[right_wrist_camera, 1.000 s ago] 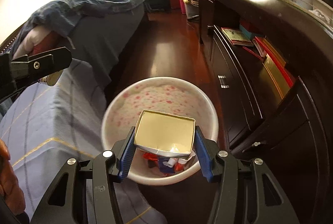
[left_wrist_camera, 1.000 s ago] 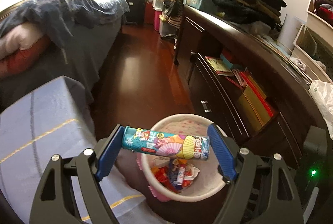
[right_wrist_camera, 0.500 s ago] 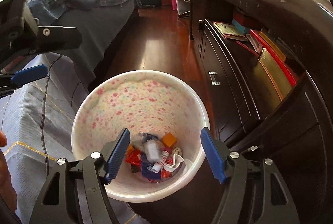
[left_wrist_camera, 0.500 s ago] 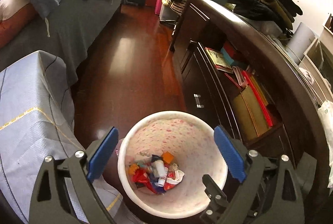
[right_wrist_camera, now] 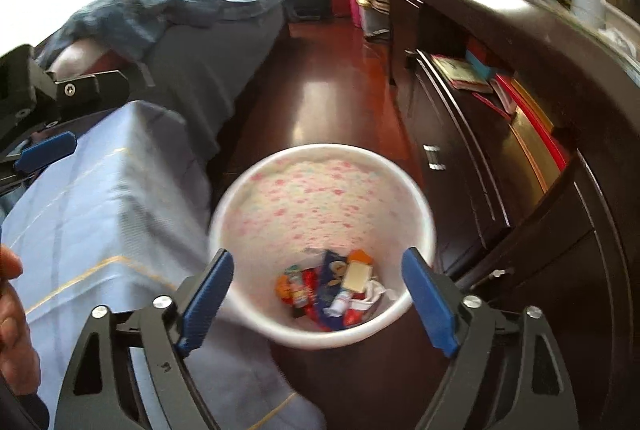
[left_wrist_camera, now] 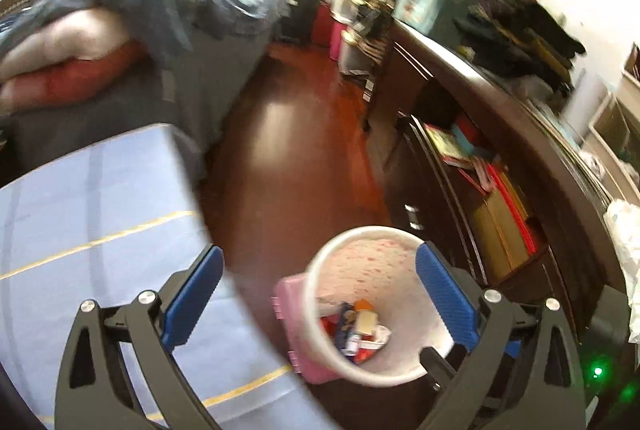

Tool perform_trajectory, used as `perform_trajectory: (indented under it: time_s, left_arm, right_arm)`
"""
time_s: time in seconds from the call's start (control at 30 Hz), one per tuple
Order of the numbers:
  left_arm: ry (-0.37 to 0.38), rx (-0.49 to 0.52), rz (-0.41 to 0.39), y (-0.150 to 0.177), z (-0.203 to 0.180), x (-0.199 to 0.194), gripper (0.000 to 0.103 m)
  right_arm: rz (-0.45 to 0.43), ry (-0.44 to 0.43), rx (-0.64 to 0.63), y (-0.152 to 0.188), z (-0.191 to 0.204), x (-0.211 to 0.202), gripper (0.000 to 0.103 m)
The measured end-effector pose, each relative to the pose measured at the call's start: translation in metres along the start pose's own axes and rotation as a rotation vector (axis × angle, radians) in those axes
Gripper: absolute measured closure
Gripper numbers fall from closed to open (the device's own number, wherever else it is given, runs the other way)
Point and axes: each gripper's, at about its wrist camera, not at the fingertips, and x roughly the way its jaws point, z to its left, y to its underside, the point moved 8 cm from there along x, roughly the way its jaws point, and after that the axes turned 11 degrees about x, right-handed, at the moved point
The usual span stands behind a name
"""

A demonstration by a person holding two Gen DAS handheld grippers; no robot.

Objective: Collect trash

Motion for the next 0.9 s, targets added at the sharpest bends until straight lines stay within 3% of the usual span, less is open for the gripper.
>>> perform_trajectory:
  time_s: [0.3, 0.43, 0.73, 0.9]
  left_arm:
    - [-0.221, -0.114, -0.082, 0.031, 0.098, -0.124, 0.004]
    - [-0.331, -0.171, -0.109, 0.062, 0.140, -0.193, 0.004]
    - [-0.520, -0.239, -0.155, 0.113, 0.182, -0.328, 0.004]
    - [-0.586, -0.287, -0.254, 0.133, 0.187, -0.413, 0.004]
  right_arm:
    - [-0.014, -0.143, -0.124, 0.037, 0.103, -0.065, 0.005]
    - [-0.035, -0.177, -0.185, 0.054, 0.143, -0.094, 0.004]
    - [-0.178, -0.262, -0.333, 0.083, 0.221, -0.191, 0.004]
    - [-0.288, -0.311, -0.374, 0.092, 0.244, -0.257, 0.004]
